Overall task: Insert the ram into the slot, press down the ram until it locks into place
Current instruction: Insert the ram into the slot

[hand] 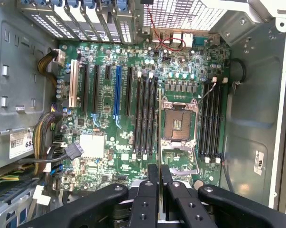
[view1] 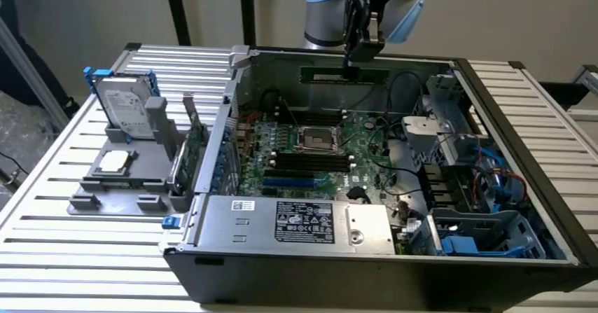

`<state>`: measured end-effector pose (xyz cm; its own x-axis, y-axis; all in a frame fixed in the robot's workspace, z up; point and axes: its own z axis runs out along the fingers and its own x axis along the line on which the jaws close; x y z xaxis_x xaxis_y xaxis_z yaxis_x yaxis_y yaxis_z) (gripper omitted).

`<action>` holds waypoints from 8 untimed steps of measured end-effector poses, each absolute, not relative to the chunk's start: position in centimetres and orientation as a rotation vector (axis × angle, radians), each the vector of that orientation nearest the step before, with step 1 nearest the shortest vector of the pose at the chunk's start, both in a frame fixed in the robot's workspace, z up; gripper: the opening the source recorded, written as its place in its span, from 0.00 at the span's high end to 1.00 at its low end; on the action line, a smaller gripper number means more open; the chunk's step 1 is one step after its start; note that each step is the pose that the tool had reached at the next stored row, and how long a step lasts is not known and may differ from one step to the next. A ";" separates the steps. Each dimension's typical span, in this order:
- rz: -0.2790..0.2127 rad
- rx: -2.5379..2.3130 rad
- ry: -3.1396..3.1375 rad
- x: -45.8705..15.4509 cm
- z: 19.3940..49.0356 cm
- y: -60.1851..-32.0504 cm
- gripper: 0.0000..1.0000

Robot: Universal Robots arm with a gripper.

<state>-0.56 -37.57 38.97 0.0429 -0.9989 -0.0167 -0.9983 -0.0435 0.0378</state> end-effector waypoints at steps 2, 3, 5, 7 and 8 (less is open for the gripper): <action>-0.060 2.257 -2.162 -1.1 38.9 -37.7 0.86; -0.060 2.257 -2.162 -1.3 38.9 -37.7 0.86; -0.060 2.257 -2.162 -1.7 38.9 -37.9 0.86; -0.060 2.257 -2.162 -1.8 38.9 -38.0 0.86; -0.060 2.257 -2.162 -1.8 38.9 -38.0 0.86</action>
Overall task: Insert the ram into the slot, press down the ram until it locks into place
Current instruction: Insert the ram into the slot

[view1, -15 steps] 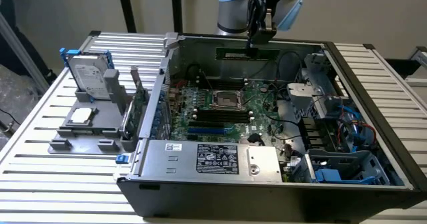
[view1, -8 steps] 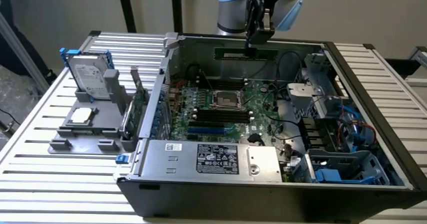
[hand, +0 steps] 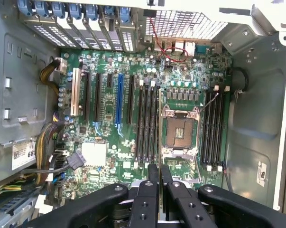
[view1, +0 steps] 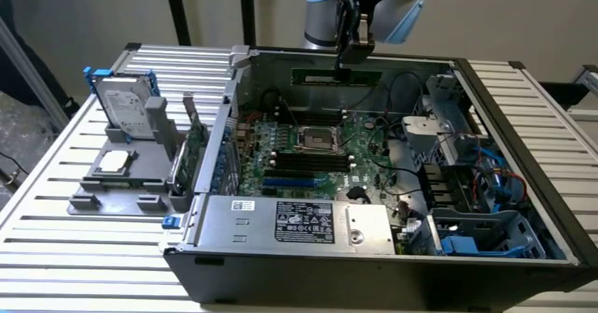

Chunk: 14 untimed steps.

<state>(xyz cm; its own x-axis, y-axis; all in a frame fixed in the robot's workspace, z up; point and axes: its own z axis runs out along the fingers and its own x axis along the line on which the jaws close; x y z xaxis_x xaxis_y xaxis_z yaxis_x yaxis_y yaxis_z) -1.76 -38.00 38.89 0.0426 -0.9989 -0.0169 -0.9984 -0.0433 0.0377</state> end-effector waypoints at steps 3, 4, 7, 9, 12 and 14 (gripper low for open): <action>-0.060 2.257 -2.162 -1.8 38.9 -38.0 0.86; -0.060 2.257 -2.162 -1.8 38.9 -38.0 0.86; -0.060 2.257 -2.162 -1.8 38.9 -38.0 0.86; -0.060 2.257 -2.162 -1.8 38.9 -38.0 0.86; -0.060 2.257 -2.162 -1.8 38.9 -38.0 0.86; -0.059 2.257 -2.162 -1.8 38.8 -38.0 0.86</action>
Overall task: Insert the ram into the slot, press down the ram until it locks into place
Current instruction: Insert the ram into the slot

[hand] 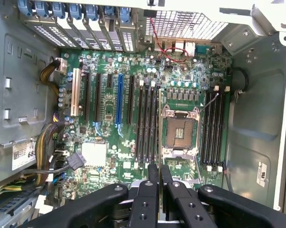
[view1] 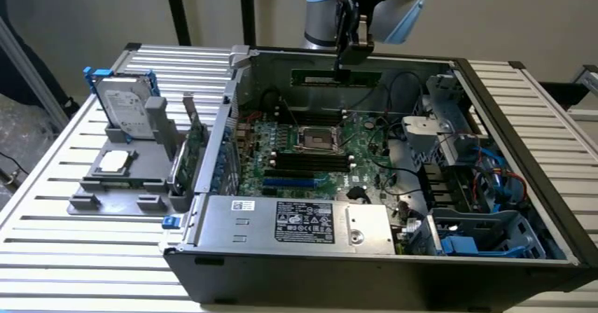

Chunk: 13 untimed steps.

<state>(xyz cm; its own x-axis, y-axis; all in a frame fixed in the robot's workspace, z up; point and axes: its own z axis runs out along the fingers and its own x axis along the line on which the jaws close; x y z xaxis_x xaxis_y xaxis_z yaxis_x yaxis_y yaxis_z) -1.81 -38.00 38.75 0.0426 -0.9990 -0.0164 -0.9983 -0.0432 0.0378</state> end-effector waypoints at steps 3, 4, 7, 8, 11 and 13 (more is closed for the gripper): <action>-0.059 2.257 -2.162 -1.8 38.7 -38.0 0.86; -0.059 2.257 -2.162 -1.8 38.7 -38.0 0.86; -0.059 2.257 -2.162 -1.8 38.7 -38.0 0.86; -0.059 2.257 -2.162 -1.8 38.7 -38.0 0.86; -0.059 2.257 -2.162 -1.8 38.7 -38.0 0.86; -0.059 2.256 -2.162 -1.8 38.7 -38.0 0.86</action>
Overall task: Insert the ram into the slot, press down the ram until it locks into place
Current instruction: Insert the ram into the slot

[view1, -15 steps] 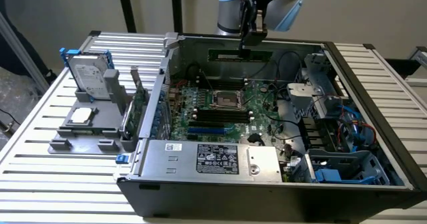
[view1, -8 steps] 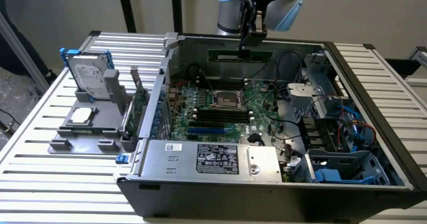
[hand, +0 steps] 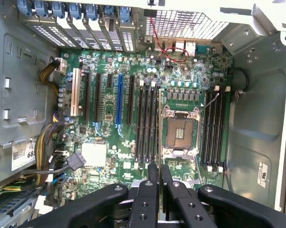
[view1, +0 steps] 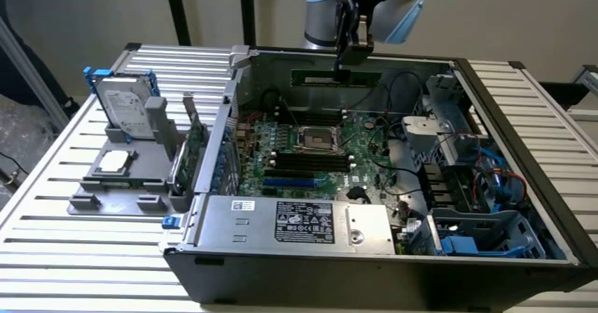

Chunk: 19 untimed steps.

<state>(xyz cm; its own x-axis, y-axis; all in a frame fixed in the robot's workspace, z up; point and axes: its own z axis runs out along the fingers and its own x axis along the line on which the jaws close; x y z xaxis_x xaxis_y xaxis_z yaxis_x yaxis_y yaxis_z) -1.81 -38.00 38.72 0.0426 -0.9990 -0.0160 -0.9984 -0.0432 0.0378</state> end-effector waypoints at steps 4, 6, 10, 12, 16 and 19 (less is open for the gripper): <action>-0.057 2.255 -2.161 -2.0 38.3 -38.0 0.86; -0.057 2.255 -2.160 -2.1 38.0 -38.0 0.86; -0.055 2.246 -2.167 -2.6 37.3 -38.1 0.86; -0.054 2.240 -2.173 -2.8 37.0 -38.2 0.86; -0.053 2.222 -2.192 -3.1 36.2 -38.2 0.86; -0.052 2.205 -2.209 -3.3 35.7 -38.3 0.86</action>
<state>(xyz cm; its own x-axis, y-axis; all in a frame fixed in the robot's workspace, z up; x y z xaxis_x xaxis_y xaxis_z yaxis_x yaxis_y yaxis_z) -3.29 -38.33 35.69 -0.0018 -0.9999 -0.0099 -0.9993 0.0014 0.0376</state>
